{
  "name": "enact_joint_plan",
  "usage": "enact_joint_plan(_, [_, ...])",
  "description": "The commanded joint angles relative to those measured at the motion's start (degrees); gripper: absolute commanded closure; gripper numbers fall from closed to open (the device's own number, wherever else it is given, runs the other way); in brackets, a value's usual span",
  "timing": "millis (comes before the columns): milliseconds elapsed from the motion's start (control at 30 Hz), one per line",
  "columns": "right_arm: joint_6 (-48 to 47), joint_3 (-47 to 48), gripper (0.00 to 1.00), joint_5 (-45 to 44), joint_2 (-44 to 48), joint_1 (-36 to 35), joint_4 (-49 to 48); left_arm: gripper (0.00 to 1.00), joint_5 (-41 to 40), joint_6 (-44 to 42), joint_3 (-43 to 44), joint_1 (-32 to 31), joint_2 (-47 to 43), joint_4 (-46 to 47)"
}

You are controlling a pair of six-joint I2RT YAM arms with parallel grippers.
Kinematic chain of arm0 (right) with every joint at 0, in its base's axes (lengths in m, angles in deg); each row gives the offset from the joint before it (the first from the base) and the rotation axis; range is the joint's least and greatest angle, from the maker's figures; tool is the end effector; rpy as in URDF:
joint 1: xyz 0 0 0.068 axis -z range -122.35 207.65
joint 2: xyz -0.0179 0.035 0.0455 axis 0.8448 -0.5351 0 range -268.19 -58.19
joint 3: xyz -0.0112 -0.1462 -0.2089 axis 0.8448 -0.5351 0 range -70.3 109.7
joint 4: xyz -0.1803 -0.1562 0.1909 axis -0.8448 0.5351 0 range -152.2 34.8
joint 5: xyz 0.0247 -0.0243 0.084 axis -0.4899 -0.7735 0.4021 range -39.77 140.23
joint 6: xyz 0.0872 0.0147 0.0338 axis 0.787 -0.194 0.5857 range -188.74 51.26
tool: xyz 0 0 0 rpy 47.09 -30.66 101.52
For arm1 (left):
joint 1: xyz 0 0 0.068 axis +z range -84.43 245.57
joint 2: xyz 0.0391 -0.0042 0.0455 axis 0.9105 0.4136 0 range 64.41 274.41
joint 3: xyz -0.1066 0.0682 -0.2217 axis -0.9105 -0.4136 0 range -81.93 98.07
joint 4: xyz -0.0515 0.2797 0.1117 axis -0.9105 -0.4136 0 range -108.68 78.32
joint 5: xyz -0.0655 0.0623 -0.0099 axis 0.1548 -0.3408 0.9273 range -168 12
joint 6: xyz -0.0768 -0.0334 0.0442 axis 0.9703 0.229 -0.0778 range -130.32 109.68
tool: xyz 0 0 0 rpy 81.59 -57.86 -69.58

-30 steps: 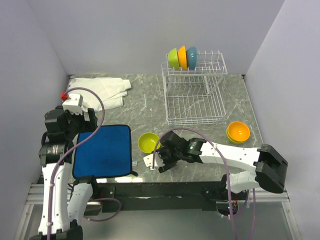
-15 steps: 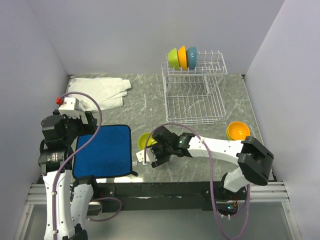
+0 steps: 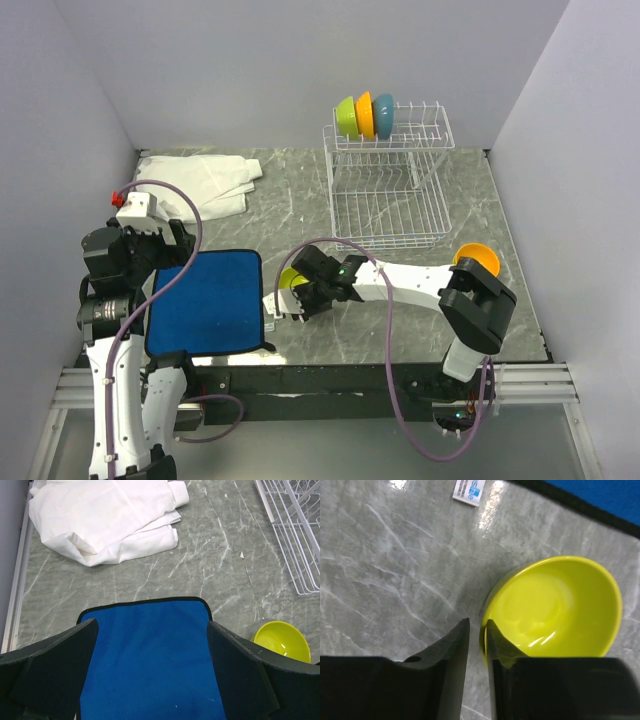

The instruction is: Load the bowls into the dish rack

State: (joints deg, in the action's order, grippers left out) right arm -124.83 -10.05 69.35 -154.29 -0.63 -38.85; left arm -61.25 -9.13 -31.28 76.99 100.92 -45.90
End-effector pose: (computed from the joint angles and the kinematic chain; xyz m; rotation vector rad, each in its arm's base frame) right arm 0.1849 0.3522 0.1027 -2.2304 1.2959 0.4473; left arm 0.2373 0.0227 0.3357 -0.0142 1.9090 -0.1601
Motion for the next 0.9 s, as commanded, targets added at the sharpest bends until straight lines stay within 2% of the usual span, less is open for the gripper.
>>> enact_joint_plan(0, [-0.3, 3.5, 0.83, 0.0, -0.5, 0.3, 3.2, 0.03, 1.5, 1.0, -0.5, 0.4, 0.1, 2.9])
enact_joint_plan(33, [-0.2, 4.1, 0.92, 0.0, -0.2, 0.3, 4.2, 0.03, 1.6, 1.2, -0.5, 0.4, 0.1, 3.1])
enact_joint_plan(100, [1.2, 5.2, 1.0, 0.1, 1.4, 0.3, 5.6, 0.03, 1.9, 1.4, -0.1, 0.4, 0.3, 3.4])
enact_joint_plan(200, [4.7, 11.2, 1.0, 0.7, 5.8, 0.6, 9.9, 0.03, 3.2, 1.7, 1.0, 0.4, 1.0, 3.6])
enact_joint_plan(300, [11.9, 21.5, 1.0, 4.6, 10.0, 3.5, 12.9, 0.03, 6.9, 2.0, 2.5, 0.4, 3.2, 5.1])
enact_joint_plan(333, [17.6, 28.7, 1.0, 6.6, 10.0, 4.8, 14.3, 0.03, 8.5, 1.7, 3.0, 0.4, 3.9, 5.9])
enact_joint_plan(400, [23.7, 36.7, 1.0, 12.7, 8.7, 10.9, 16.2, 0.03, 14.1, 1.5, 4.1, 0.2, 6.5, 7.2])
enact_joint_plan(433, [30.2, 43.8, 1.0, 14.4, 6.9, 13.4, 16.7, 0.03, 15.4, 1.7, 4.5, -0.3, 7.5, 9.3])
enact_joint_plan(500, [36.2, 52.1, 1.0, 21.3, 4.8, 20.8, 16.6, 0.03, 17.6, 1.4, 5.4, -1.6, 10.8, 11.3])
enact_joint_plan(567, [45.2, 55.8, 1.0, 26.3, 1.7, 28.4, 14.7, 0.03, 17.9, -0.5, 7.0, -5.5, 13.2, 13.3])
enact_joint_plan(667, [60.6, 56.9, 1.0, 34.1, -0.6, 36.1, 5.2, 0.03, 18.8, -4.4, 9.9, -10.4, 18.9, 15.2])
enact_joint_plan(700, [65.1, 56.4, 1.0, 36.2, -1.2, 40.7, 1.9, 0.03, 19.4, -6.3, 11.0, -11.1, 22.3, 15.1])
enact_joint_plan(733, [74.8, 56.0, 1.0, 41.9, -3.0, 43.3, -5.3, 0.03, 19.7, -7.9, 12.3, -14.0, 24.3, 14.5])
enact_joint_plan(767, [80.3, 55.5, 1.0, 44.7, -4.0, 45.5, -10.1, 0.03, 20.3, -9.9, 14.8, -15.3, 26.0, 13.9])
enact_joint_plan(800, [86.6, 53.6, 1.0, 47.9, -5.9, 49.5, -21.9, 0.03, 20.8, -14.4, 15.9, -16.4, 29.2, 12.3])
enact_joint_plan(833, [92.9, 53.7, 1.0, 50.1, -6.7, 50.9, -23.3, 0.03, 21.7, -16.5, 16.8, -18.3, 30.8, 11.9])
enact_joint_plan(867, [93.1, 54.2, 1.0, 51.4, -7.4, 51.9, -24.9, 0.03, 22.5, -18.4, 18.1, -18.9, 32.1, 11.5])
